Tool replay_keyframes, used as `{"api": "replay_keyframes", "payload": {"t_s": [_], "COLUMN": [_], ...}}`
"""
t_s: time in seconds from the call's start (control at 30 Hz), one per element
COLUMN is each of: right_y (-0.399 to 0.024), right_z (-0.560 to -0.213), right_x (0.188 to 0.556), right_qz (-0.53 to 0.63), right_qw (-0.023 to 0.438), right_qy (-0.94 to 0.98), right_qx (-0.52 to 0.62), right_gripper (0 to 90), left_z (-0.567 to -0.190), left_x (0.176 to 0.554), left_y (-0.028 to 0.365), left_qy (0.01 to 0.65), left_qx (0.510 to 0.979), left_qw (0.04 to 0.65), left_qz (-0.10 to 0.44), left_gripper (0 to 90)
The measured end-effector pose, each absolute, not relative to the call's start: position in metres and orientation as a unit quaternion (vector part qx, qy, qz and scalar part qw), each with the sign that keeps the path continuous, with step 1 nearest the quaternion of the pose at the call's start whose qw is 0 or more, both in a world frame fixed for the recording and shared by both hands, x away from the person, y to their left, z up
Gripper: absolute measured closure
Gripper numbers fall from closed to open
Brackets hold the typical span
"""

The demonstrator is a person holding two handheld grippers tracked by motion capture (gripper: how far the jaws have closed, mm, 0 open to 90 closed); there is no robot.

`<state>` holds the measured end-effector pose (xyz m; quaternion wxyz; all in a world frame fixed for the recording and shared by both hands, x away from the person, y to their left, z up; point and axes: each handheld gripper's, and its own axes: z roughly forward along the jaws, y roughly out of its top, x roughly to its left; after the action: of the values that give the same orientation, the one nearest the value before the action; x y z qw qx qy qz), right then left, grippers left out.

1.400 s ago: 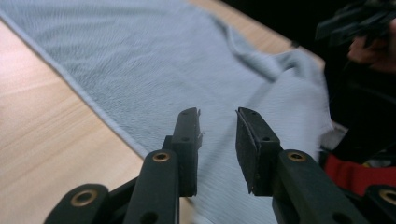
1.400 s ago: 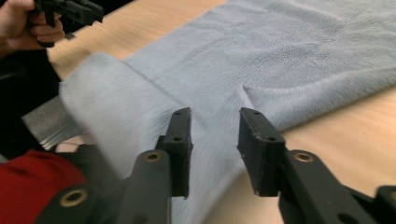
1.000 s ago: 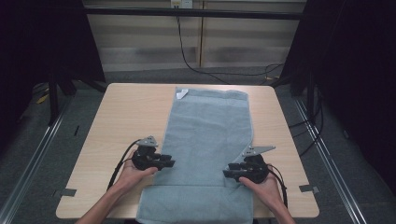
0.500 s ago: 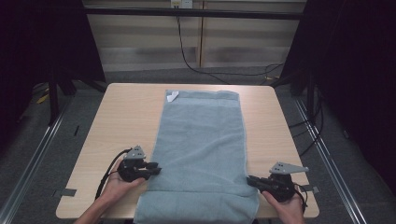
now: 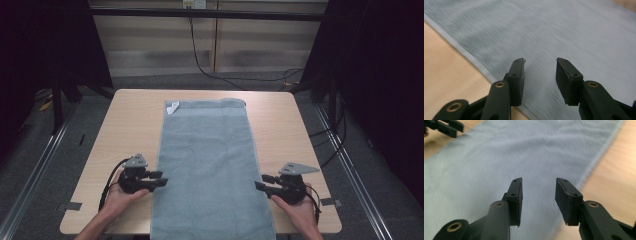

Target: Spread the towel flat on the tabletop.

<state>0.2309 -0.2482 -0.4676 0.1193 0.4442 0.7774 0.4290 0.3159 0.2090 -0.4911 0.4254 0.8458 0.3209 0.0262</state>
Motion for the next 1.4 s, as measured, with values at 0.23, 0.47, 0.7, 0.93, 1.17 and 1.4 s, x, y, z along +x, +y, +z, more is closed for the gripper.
{"api": "replay_keyframes", "payload": {"t_s": [0.23,0.47,0.7,0.93,1.17,1.4], "right_y": [-0.219,-0.211,-0.206,-0.213,-0.217,-0.219], "right_z": [-0.475,-0.499,-0.502,-0.502,-0.502,-0.502], "right_x": [0.292,0.332,0.316,0.29,0.274,0.25], "right_qz": [0.433,0.406,0.375,0.388,0.388,0.395], "right_qw": [0.1,0.097,0.096,0.08,0.079,0.075], "right_qy": [0.786,0.795,0.812,0.814,0.817,0.82], "right_qx": [0.429,0.441,0.437,0.425,0.419,0.407], "right_gripper": [55.5,48.2,45.6,46.1,45.9,45.8], "left_z": [-0.495,-0.509,-0.51,-0.51,-0.508,-0.506], "left_x": [0.364,0.377,0.37,0.364,0.35,0.323], "left_y": [0.207,0.2,0.197,0.197,0.193,0.194], "left_qy": [0.369,0.373,0.367,0.349,0.327,0.313], "left_qx": [0.815,0.818,0.819,0.826,0.841,0.85], "left_qw": [0.445,0.435,0.435,0.44,0.427,0.419], "left_qz": [0.04,0.053,0.067,0.05,0.06,0.058], "left_gripper": [57.0,55.3,50.7,49.7,49.6,50.5]}}
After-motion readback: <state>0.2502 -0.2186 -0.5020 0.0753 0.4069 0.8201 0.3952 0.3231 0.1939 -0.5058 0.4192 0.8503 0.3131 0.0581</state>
